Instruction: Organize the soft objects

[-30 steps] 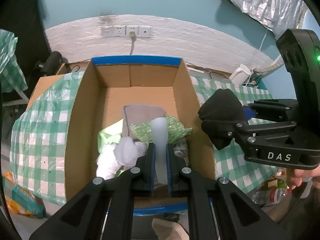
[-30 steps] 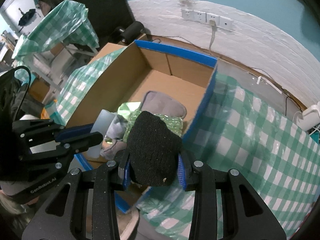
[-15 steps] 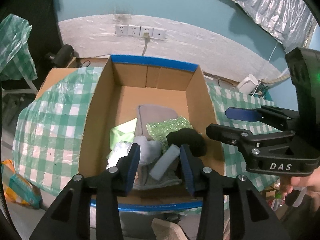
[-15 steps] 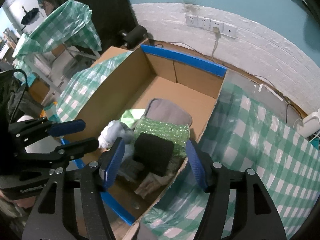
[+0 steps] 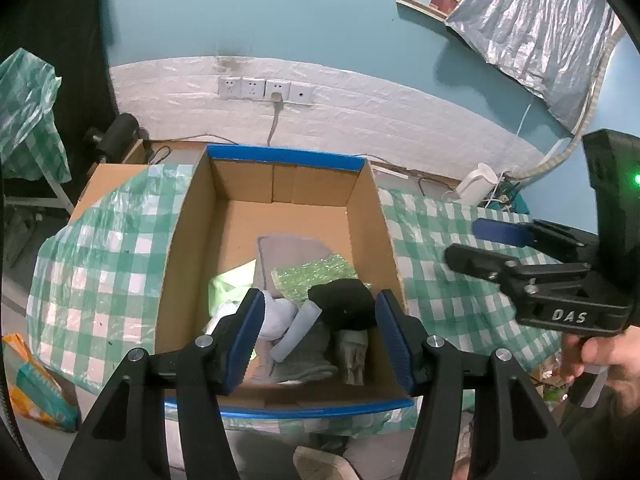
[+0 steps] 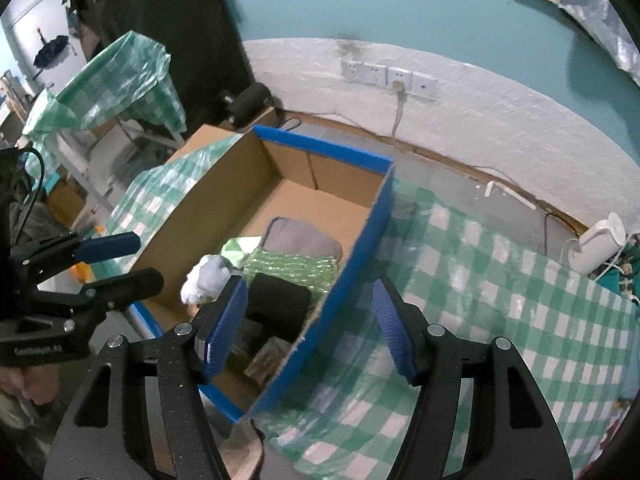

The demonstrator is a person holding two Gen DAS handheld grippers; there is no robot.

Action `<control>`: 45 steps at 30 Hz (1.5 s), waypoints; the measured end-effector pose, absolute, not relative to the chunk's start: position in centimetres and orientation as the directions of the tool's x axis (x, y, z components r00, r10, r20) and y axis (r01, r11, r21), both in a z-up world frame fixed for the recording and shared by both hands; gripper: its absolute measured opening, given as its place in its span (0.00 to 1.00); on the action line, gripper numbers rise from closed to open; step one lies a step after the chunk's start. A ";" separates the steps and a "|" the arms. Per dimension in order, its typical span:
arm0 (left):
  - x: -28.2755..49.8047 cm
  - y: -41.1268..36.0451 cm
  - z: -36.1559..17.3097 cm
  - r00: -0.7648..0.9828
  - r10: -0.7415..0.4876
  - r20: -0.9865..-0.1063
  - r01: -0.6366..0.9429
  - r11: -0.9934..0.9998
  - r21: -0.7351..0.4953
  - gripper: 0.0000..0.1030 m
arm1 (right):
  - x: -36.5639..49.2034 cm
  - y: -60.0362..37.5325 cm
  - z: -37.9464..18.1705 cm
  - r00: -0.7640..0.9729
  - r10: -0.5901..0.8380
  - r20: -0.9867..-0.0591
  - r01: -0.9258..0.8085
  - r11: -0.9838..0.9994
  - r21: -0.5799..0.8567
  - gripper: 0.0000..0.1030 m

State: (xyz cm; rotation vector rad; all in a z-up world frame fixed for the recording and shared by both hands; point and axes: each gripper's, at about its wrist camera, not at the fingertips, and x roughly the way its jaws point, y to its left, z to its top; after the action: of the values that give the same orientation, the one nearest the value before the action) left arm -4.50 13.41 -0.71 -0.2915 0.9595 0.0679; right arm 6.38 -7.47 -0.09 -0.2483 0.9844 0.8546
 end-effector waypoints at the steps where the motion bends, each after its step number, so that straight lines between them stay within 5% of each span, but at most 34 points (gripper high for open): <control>1: -4.5 13.3 -0.6 0.577 -0.071 -0.814 -0.185 0.959 -0.215 0.57 | 6.3 -7.9 0.2 0.276 0.520 -0.808 -0.728 0.662 0.178 0.64; 9: -4.6 12.5 0.0 0.589 -0.061 -0.806 -0.181 0.962 -0.205 0.57 | 5.8 -11.0 2.4 0.324 0.528 -0.785 -0.710 0.684 0.167 0.64; 14: -4.7 11.9 0.6 0.599 -0.065 -0.798 -0.173 0.963 -0.208 0.73 | 5.5 -12.3 3.5 0.352 0.534 -0.769 -0.704 0.692 0.158 0.64; 25: -4.7 9.4 2.4 0.654 -0.001 -0.756 -0.126 0.986 -0.110 0.82 | 5.6 -14.5 4.3 0.401 0.523 -0.752 -0.699 0.705 0.118 0.64; 45: -3.9 8.2 1.6 0.633 0.042 -0.773 -0.135 0.989 -0.057 0.82 | 6.4 -15.8 4.1 0.399 0.517 -0.757 -0.691 0.712 0.122 0.65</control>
State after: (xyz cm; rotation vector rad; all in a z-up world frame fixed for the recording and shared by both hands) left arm -3.87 8.23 1.61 -0.1129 0.8801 0.1020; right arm 6.39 -15.80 4.07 -0.2254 0.8695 0.7726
